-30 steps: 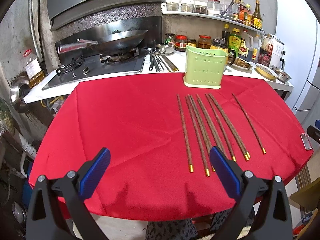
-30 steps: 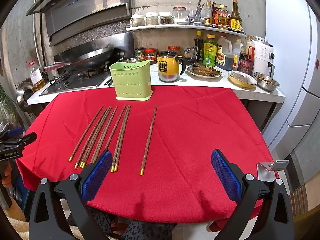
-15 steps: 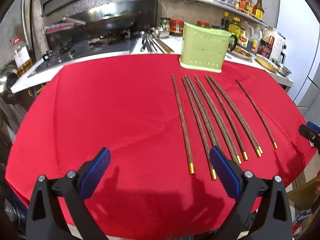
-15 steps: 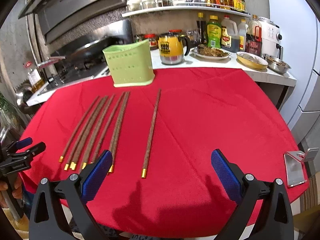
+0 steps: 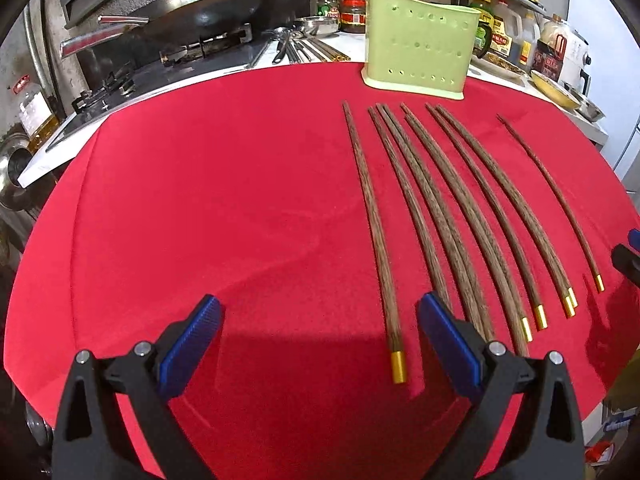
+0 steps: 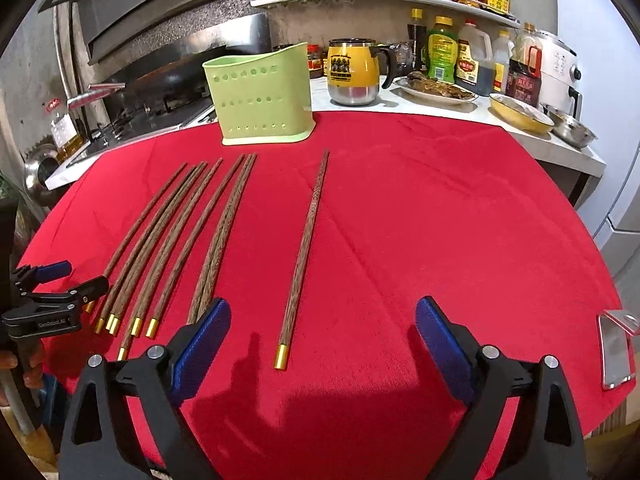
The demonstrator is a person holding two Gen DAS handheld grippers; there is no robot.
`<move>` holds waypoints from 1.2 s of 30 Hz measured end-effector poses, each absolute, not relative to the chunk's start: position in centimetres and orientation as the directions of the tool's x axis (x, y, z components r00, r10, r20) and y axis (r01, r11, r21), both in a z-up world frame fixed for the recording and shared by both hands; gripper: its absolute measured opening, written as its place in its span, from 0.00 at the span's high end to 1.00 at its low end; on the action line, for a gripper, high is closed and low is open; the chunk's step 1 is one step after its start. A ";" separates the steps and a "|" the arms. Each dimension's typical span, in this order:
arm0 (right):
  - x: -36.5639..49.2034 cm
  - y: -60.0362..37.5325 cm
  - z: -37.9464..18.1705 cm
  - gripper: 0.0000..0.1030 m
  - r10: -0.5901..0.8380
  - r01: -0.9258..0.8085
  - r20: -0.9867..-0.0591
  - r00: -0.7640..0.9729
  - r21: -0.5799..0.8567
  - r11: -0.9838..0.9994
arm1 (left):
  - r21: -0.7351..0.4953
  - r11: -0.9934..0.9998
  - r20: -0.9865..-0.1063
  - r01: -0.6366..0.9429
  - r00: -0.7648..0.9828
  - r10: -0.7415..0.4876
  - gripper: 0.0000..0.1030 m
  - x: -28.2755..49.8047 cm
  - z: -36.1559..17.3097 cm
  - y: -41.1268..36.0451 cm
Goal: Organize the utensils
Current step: 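Close the right gripper on a lone chopstick while the left gripper grasps one from the row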
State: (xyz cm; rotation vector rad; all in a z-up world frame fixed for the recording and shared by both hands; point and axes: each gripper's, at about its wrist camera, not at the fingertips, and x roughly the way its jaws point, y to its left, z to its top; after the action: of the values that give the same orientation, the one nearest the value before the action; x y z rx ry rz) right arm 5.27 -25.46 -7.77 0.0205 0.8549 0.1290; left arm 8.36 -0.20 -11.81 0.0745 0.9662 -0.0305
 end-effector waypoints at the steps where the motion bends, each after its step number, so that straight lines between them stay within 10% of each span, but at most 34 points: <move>1: 5.5 -25.3 -7.9 0.21 0.123 -0.109 -0.753 0.646 0.069 0.992 | 0.042 0.997 -0.822 0.062 0.570 -0.001 0.06 8.4 -11.9 -0.2; 3: 5.9 -25.0 -8.4 0.38 0.125 -0.112 -0.764 0.633 0.070 0.991 | 0.035 0.997 -0.820 0.065 0.572 -0.008 0.06 8.6 -11.9 -0.2; 25: 7.5 -23.3 -9.8 0.77 0.133 -0.128 -0.772 0.621 0.067 0.989 | 0.039 0.995 -0.804 0.094 0.595 -0.025 0.05 7.9 -12.0 -0.3; 36: 5.6 -22.8 -9.8 0.83 0.146 -0.185 -0.761 0.632 0.034 0.982 | 0.061 0.972 -0.793 0.225 0.603 -0.090 0.60 5.9 -11.4 -2.4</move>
State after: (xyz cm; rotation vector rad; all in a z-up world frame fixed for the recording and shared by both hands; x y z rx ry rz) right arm 5.59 -22.78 -9.82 -0.0486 0.8659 0.1894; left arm 5.86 -2.37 -11.42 0.1607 0.9063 -0.1836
